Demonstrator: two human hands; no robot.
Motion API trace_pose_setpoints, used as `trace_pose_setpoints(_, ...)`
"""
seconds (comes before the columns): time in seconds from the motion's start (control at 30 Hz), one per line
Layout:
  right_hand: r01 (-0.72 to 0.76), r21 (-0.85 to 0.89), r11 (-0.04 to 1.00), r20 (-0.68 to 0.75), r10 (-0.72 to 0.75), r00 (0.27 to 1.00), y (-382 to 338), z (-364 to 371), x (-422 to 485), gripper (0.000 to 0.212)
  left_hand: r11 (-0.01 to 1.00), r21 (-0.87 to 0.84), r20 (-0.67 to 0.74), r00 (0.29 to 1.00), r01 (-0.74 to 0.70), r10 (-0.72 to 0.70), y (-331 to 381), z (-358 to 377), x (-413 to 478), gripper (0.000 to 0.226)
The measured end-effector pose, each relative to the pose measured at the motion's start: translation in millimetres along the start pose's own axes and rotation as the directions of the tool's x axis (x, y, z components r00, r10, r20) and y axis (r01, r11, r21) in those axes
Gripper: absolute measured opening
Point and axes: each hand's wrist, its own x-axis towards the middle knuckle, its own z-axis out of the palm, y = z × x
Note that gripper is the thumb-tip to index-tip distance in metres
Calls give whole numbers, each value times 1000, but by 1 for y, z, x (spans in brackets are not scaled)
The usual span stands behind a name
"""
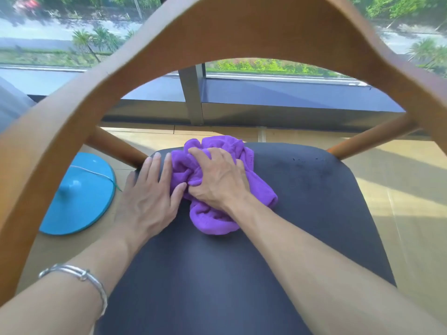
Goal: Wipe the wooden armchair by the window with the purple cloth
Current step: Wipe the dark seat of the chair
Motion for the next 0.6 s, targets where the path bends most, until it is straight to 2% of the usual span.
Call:
trace_pose_setpoints(0.1,-124,43,991,-82,127,988,37,-23,5,63,1000,-27,11,1000,-9,9,14,-3,8,70)
trace_pose_setpoints(0.2,-296,75,952,-175,305,936,109,-56,-10,59,999,-22,72,997,24,-23,33,-2,15,69)
trace_pose_setpoints(0.33,-370,223,902,-122,402,907,177,-86,-60,65,995,-24,150,984,99,-94,48,12,12,79)
trace_pose_setpoints(0.53,-443,228,867,-220,490,844,163,-67,-48,52,994,74,172,981,77,-89,47,15,3,79)
trace_pose_setpoints(0.6,-419,192,887,-221,455,862,143,-58,-32,53,995,83,169,983,57,-71,44,16,-1,79)
